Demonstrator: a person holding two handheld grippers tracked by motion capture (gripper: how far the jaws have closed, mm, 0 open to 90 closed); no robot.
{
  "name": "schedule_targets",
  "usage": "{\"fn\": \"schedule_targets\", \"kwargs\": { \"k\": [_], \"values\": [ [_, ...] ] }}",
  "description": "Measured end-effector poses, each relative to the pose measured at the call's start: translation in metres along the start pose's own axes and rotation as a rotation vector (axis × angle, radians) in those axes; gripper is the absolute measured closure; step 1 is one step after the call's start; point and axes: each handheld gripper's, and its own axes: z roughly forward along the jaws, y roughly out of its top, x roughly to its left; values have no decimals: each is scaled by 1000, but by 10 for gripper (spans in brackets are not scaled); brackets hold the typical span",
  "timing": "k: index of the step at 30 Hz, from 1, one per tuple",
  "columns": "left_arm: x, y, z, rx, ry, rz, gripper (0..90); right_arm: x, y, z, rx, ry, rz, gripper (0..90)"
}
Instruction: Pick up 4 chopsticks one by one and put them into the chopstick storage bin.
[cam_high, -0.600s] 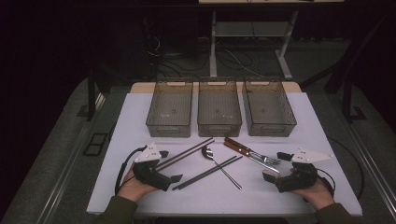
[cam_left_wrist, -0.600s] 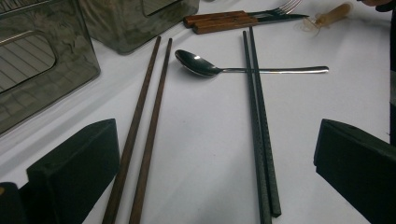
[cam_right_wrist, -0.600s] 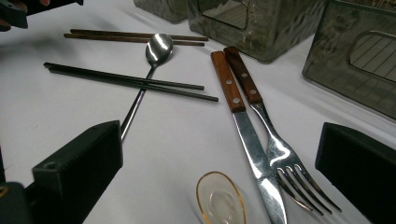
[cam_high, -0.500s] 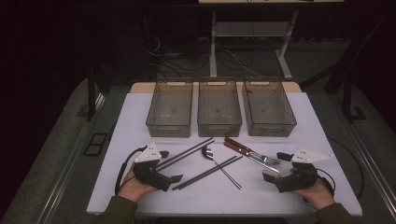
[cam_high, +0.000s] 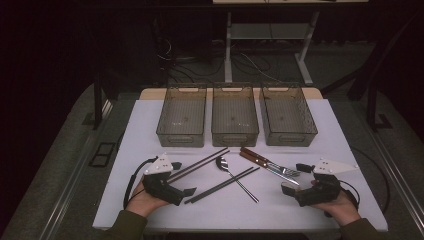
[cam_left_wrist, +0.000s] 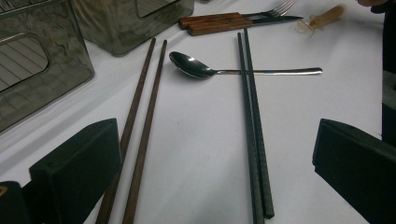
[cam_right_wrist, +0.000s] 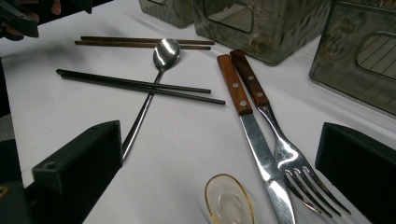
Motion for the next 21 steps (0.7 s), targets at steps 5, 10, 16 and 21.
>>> {"fn": "schedule_targets", "kwargs": {
  "k": [5, 10, 16, 21],
  "values": [
    [1, 1, 1, -3, 1, 0, 2, 0, 0, -1, -5, 1, 5, 6],
    [4, 4, 1, 1, 5, 2, 7, 0, 0, -1, -6, 7, 8, 6],
    [7, 7, 3, -6, 6, -3, 15, 0, -1, 0, -2, 6, 5, 6],
    [10, 11, 6, -10, 9, 1, 25, 0, 0, 0, -7, 8, 9, 6]
  ]
}}
